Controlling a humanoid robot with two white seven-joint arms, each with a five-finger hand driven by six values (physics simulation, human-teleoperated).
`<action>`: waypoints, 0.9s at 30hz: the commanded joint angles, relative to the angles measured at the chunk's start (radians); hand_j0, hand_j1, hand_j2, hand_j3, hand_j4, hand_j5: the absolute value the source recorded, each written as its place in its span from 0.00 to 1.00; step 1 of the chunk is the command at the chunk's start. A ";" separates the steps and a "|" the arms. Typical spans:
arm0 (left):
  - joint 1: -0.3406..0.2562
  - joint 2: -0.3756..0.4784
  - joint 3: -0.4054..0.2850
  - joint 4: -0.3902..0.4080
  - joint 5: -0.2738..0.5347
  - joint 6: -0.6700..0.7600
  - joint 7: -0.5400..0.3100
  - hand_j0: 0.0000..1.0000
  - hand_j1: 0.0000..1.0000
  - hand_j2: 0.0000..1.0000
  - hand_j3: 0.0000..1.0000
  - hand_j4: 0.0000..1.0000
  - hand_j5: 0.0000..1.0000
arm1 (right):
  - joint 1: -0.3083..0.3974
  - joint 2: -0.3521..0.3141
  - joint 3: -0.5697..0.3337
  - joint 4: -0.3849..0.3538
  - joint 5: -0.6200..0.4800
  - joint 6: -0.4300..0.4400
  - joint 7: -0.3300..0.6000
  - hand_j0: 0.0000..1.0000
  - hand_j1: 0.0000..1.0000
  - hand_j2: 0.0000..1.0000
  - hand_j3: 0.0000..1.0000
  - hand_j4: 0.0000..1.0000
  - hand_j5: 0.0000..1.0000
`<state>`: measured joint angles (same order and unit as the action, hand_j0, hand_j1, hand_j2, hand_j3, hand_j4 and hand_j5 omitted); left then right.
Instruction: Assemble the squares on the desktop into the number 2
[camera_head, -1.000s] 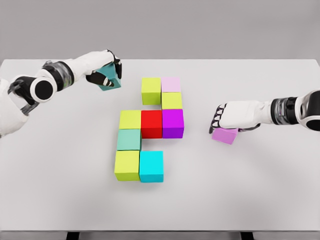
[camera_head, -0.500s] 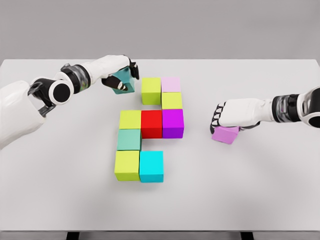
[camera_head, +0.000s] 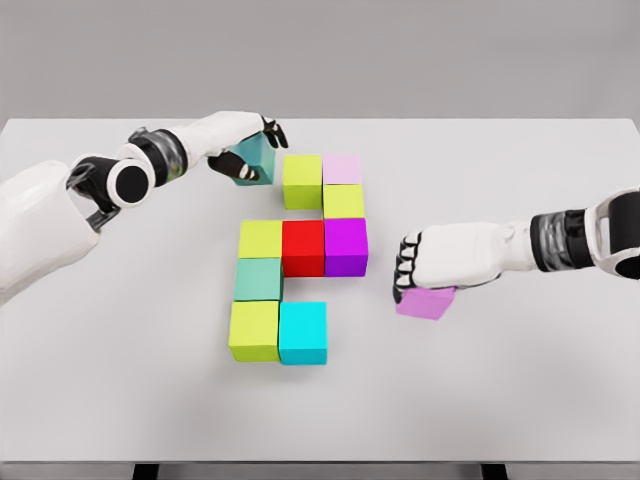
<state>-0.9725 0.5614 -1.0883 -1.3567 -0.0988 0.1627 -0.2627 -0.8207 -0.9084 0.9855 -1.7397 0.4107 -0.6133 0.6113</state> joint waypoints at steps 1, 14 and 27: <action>0.002 -0.011 0.001 0.002 -0.001 -0.002 0.000 0.67 0.67 0.67 0.67 0.67 0.67 | 0.000 0.005 0.044 -0.018 -0.006 0.002 0.000 0.62 0.62 0.62 0.62 0.62 0.62; 0.005 -0.014 0.001 0.008 -0.001 -0.002 0.000 0.72 0.72 0.72 0.72 0.72 0.72 | -0.012 0.065 0.059 -0.017 -0.006 0.002 0.000 0.73 0.73 0.73 0.73 0.73 0.73; 0.008 -0.018 0.001 0.019 0.001 0.003 0.000 0.84 0.84 0.84 0.84 0.84 0.84 | -0.023 0.060 0.067 -0.017 -0.007 0.002 0.000 1.00 1.00 1.00 1.00 1.00 1.00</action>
<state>-0.9649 0.5427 -1.0884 -1.3419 -0.0974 0.1660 -0.2627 -0.8467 -0.8466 1.0544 -1.7563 0.4082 -0.6131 0.6112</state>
